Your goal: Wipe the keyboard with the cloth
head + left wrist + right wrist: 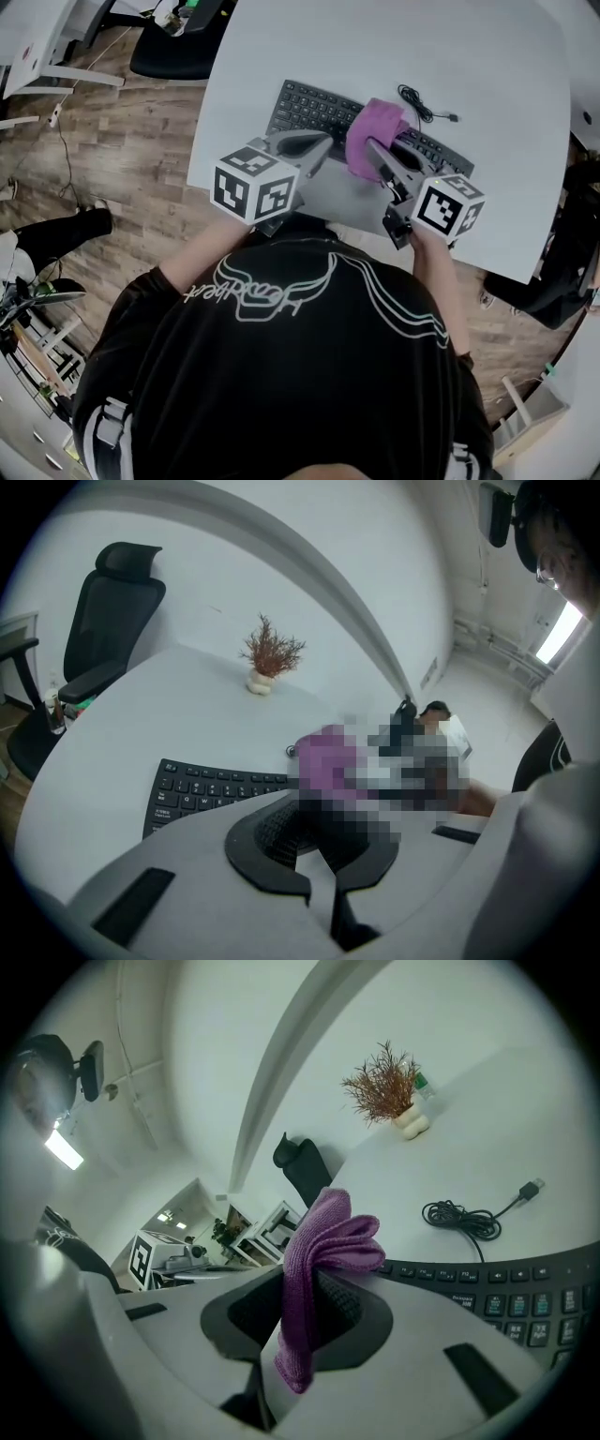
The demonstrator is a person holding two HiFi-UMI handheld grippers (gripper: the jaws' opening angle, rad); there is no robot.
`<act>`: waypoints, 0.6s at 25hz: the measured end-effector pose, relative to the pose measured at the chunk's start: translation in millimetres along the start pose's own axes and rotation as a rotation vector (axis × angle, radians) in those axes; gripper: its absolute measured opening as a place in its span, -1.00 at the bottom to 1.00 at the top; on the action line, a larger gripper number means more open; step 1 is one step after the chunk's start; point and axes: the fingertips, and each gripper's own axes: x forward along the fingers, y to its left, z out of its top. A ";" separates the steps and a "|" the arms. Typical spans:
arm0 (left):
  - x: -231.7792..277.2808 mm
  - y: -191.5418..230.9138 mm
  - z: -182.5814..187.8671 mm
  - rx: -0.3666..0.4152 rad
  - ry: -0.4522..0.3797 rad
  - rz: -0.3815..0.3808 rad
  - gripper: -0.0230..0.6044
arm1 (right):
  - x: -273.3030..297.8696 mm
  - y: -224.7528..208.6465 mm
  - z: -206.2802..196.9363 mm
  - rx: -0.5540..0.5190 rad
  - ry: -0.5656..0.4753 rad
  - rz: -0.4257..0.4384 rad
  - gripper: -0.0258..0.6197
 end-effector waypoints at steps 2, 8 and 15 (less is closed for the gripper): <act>0.9 1.3 -4.0 -0.017 0.011 -0.009 -0.91 | 6.6 -6.5 -6.2 0.006 0.015 -0.016 -0.74; 2.1 7.6 -15.9 -0.059 0.044 -0.028 -0.91 | 23.4 -21.6 -18.6 -0.012 0.063 -0.067 -0.74; 8.8 14.4 -12.7 -0.092 0.040 -0.030 -0.91 | 23.4 -31.1 -23.2 0.022 0.066 -0.084 -0.74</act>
